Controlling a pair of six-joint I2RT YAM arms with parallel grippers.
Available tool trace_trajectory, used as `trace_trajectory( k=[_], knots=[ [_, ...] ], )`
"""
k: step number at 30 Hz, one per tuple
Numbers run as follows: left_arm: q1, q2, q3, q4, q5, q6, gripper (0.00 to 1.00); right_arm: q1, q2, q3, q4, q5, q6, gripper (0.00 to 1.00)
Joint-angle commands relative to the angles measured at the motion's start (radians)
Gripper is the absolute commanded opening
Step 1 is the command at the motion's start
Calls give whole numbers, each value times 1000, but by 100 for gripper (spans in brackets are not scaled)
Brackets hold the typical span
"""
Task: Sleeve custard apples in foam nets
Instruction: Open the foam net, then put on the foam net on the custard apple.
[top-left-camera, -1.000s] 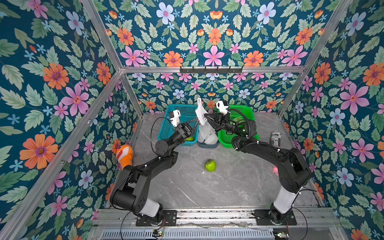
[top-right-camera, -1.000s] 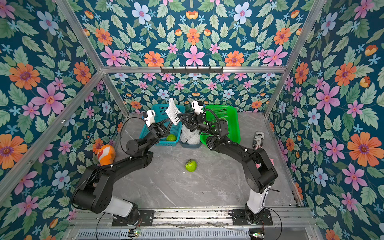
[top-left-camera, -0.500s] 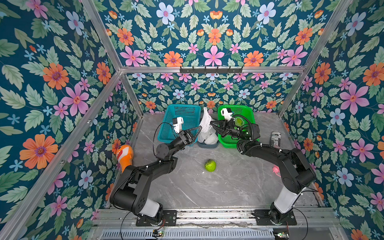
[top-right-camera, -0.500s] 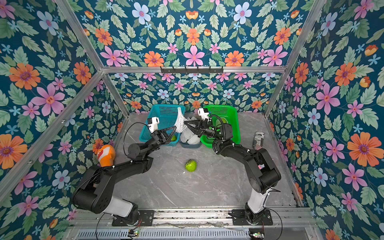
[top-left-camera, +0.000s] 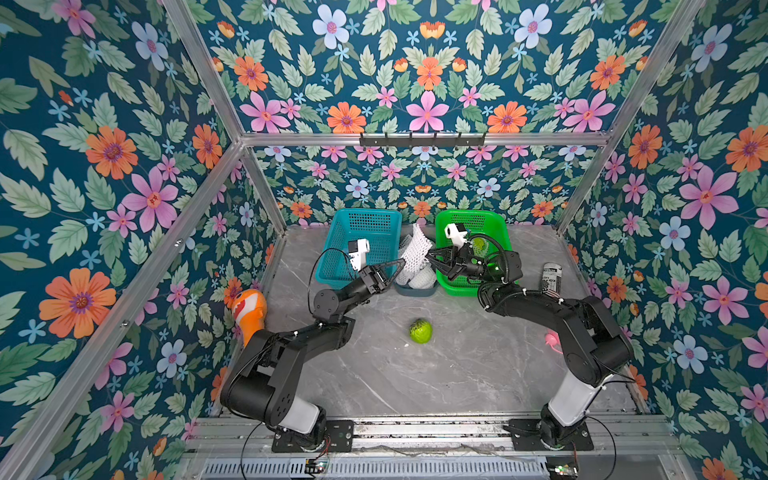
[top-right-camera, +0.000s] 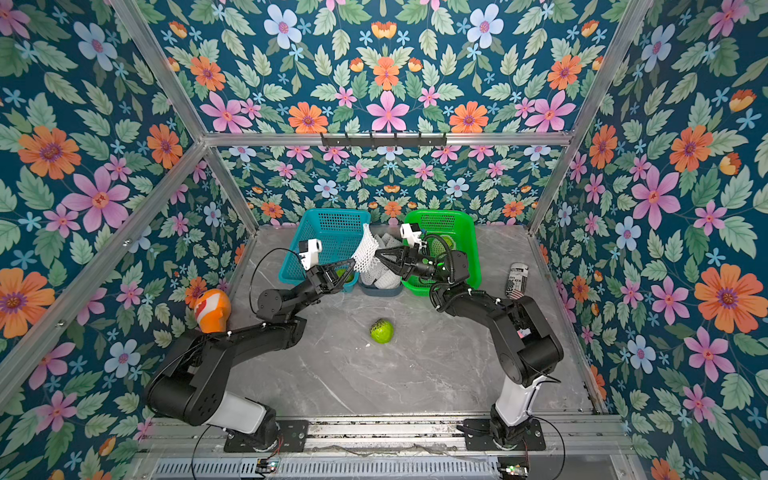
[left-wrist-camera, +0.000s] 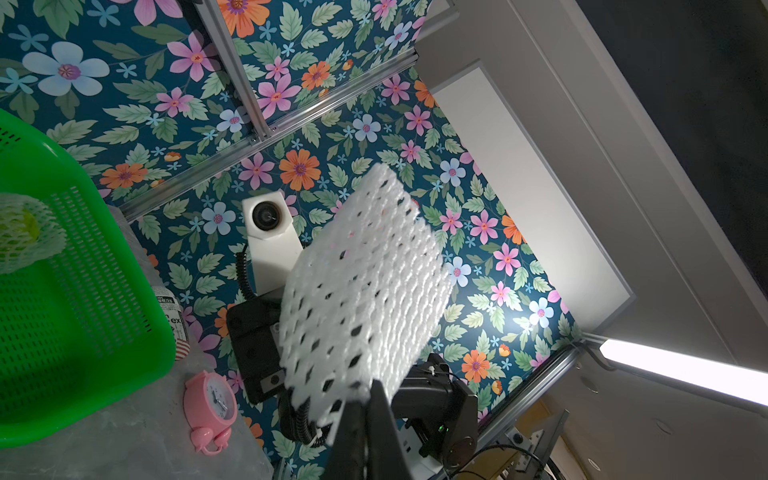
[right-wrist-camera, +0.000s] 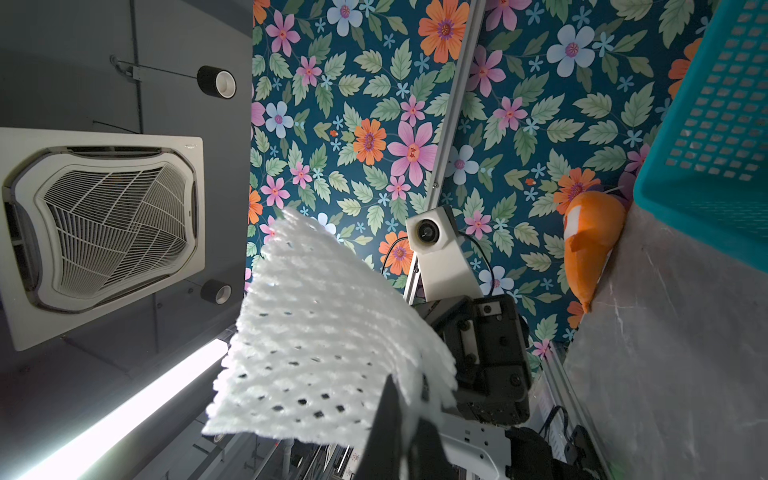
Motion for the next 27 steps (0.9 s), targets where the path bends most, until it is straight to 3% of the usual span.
trace_trajectory(
  k=[1,27],
  knots=[
    [-1,4,-6,105,18,20,0,-7,-10,-4,61,-20,-2,0],
    [-1,107,-159,104,42,104,0,-25,64,-182,58,-68,-90,0]
  ],
)
